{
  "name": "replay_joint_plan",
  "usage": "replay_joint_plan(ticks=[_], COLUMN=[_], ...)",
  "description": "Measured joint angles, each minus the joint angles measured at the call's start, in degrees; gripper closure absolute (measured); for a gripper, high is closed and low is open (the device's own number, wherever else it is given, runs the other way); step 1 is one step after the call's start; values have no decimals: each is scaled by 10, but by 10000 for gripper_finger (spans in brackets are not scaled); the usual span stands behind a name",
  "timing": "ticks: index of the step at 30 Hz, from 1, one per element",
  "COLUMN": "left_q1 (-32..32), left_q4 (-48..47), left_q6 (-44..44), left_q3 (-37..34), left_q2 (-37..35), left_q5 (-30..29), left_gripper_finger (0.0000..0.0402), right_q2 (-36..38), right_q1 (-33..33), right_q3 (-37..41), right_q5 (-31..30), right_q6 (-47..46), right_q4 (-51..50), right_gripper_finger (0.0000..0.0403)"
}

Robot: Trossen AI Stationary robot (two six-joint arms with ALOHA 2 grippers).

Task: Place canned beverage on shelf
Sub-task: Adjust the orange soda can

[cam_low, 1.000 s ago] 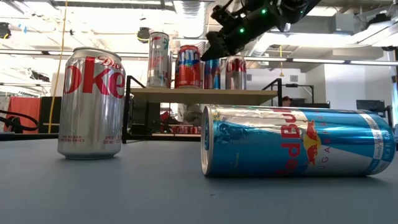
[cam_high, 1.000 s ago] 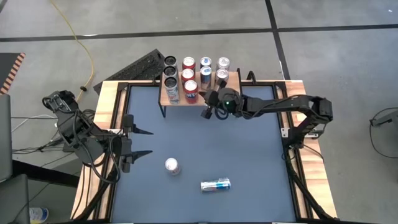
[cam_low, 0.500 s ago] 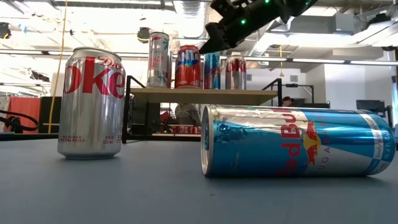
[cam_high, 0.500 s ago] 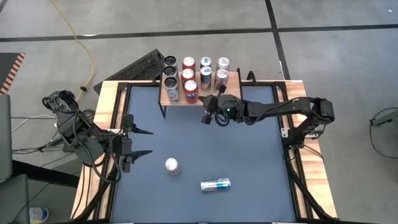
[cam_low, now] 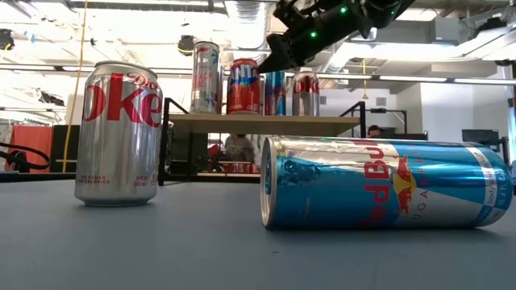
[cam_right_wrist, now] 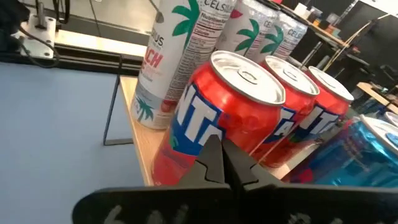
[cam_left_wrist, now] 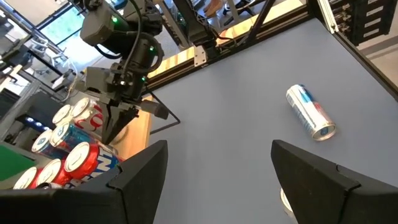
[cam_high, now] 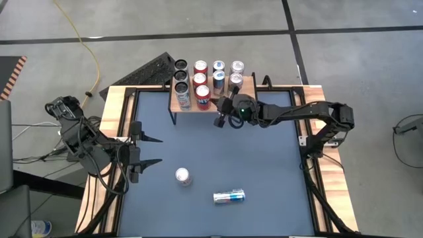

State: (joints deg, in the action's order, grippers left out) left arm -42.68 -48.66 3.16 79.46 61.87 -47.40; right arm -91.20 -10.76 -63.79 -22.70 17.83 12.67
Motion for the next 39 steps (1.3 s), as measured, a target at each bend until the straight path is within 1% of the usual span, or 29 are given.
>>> replay_joint_plan(ticks=[4,16,20,25,33,39], left_q1=[0,0,0,0,0,0], left_q4=[0,-6,-6,-6,-10,-10], left_q6=[0,-2,-2,-2,-2,7], left_q3=[0,0,0,0,0,0], left_q2=[0,0,0,0,0,0], left_q5=[0,0,0,0,0,0], left_gripper_finger=[127,127,127,127,127,127], right_q2=[0,0,0,0,5,-1], right_q1=[2,-6,-13,-18,-8,-11], right_q3=[0,0,0,0,0,1], right_q5=[-28,-25,7,-27,-29,-15], right_q6=[1,5,6,20,22,17], right_q4=[0,4,7,11,13,14], right_gripper_finger=[403,403,403,403,403,403])
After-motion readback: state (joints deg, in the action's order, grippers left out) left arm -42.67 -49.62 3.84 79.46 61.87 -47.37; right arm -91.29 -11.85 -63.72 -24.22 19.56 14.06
